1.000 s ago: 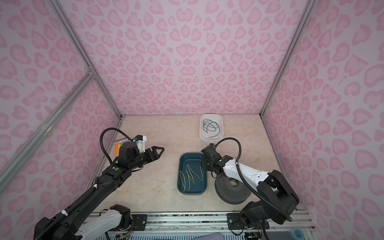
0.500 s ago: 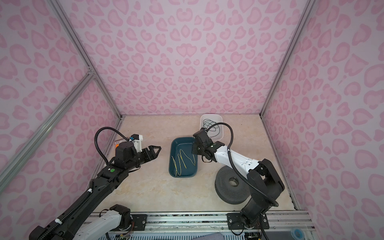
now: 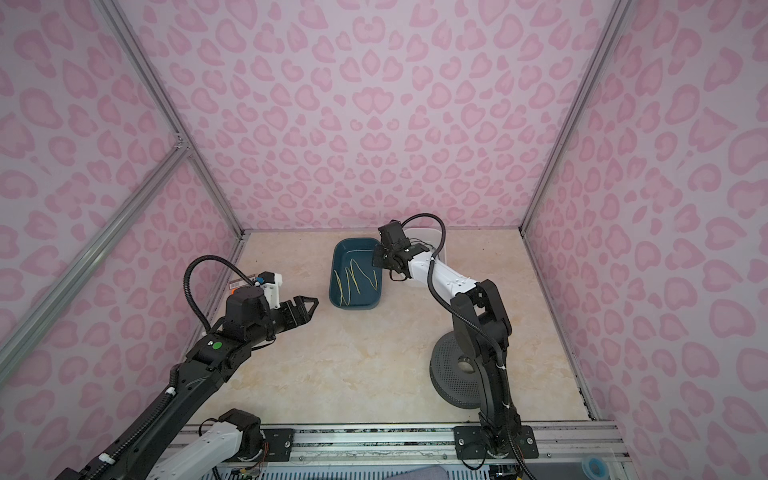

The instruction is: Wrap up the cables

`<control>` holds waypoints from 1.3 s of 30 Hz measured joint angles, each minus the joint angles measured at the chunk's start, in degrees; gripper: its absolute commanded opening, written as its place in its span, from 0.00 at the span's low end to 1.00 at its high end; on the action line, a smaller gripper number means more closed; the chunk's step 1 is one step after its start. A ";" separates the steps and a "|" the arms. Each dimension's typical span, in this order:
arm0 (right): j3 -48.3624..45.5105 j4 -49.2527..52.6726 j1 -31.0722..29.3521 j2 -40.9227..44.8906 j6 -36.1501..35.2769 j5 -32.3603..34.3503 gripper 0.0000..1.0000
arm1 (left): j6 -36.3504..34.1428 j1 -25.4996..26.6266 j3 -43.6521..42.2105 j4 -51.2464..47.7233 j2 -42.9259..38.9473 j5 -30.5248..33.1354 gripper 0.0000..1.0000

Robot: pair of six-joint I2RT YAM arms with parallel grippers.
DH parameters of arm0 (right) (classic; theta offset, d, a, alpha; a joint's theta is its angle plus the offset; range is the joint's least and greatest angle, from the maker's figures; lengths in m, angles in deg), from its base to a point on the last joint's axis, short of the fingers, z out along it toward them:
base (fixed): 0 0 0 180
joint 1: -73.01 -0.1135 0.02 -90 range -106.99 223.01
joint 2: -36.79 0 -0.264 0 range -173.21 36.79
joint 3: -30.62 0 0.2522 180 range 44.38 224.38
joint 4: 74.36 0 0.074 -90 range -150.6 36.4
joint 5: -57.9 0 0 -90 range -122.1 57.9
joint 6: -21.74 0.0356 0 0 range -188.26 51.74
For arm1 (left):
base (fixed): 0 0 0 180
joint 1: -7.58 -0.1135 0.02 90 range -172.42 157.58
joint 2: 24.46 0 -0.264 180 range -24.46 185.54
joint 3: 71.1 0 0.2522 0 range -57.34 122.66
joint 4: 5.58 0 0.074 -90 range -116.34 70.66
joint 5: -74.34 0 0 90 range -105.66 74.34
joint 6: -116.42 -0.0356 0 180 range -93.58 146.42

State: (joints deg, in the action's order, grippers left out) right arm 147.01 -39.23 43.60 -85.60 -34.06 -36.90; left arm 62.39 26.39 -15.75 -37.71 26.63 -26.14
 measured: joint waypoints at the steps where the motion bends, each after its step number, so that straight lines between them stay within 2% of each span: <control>1: 1.62 0.72 0.55 -1.33 -0.39 -0.20 0.00 | 0.00 0.00 0.00 0.00 -0.11 -0.02 0.84; 9: 12.94 6.54 2.25 -8.76 -4.70 -1.62 0.00 | -0.02 0.00 0.00 -0.57 1.55 -1.86 0.84; 18: 22.08 12.46 5.53 -15.89 -5.09 -2.32 0.00 | 0.04 0.00 0.63 -0.70 5.05 -4.22 0.84; 20: 25.64 13.77 5.88 -17.59 -5.46 -2.40 0.07 | 0.04 0.00 0.66 -0.70 5.73 -4.61 0.84; 22: 27.67 14.56 6.01 -18.53 -5.46 -2.75 0.18 | 0.04 0.00 0.85 -0.74 6.51 -5.18 0.84; 30: 29.94 16.15 6.54 -18.95 -5.66 -4.83 0.32 | 0.31 0.07 1.55 -0.39 8.74 -7.17 0.84; 36: 30.91 17.90 6.80 -16.02 -6.10 -4.31 0.41 | 0.42 0.92 2.14 0.72 11.17 -8.41 0.77; 39: 31.08 17.88 7.34 -13.49 -6.62 -3.78 0.42 | 0.35 2.49 2.16 1.73 13.75 -8.48 0.65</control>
State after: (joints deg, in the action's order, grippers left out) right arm 178.09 -21.36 50.94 -99.08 -40.69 -40.68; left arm 62.74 28.88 -13.59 -35.98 40.38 -34.62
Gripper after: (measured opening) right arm 0.421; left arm 0.733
